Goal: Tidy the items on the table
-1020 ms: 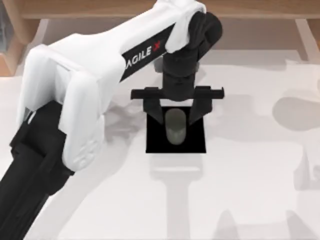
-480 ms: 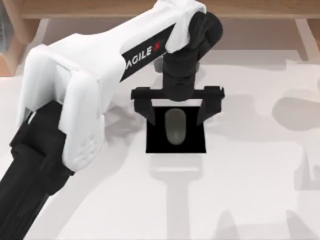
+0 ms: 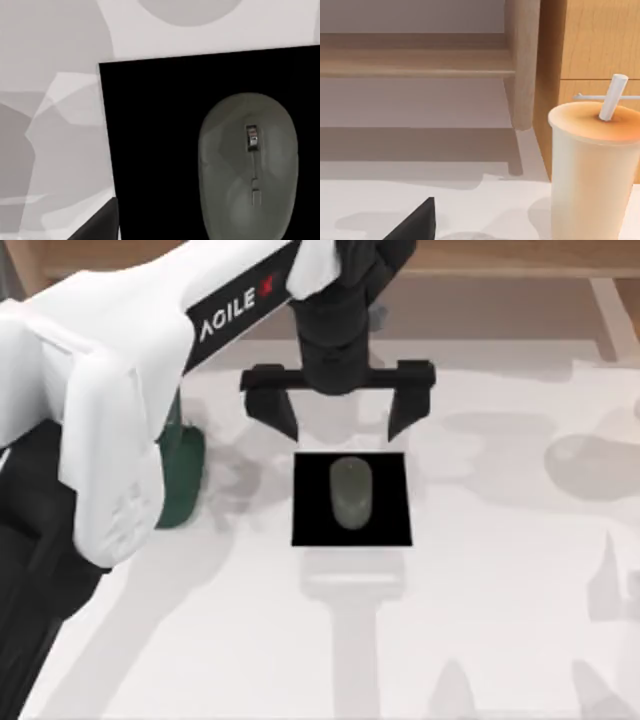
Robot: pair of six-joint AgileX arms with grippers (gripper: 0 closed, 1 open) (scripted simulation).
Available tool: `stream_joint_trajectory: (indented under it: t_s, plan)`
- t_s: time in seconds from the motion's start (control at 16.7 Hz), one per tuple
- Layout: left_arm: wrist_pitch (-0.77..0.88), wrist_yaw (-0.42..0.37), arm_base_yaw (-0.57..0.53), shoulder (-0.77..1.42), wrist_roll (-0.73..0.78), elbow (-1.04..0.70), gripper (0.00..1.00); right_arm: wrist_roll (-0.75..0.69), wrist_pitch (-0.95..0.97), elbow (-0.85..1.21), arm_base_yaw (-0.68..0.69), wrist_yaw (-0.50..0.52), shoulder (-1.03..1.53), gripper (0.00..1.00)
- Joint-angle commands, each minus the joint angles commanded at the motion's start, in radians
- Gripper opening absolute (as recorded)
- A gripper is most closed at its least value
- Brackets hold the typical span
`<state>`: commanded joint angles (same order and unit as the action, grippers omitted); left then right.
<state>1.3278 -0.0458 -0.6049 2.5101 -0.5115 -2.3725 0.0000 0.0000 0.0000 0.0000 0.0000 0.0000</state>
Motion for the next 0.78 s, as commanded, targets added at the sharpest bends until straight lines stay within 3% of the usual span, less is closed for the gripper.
stream_joint_trajectory:
  t_s: [0.42, 0.78]
  plan:
    - [-0.18, -0.044, 0.271, -0.391, 0.464, 0.229, 1.0, 0.0, 0.0, 0.0, 0.0, 0.0, 0.0, 1.0]
    - [-0.3, -0.031, 0.61, -0.672, 0.986, 0.621, 1.0, 0.0, 0.0, 0.0, 0.0, 0.0, 0.0, 1.0]
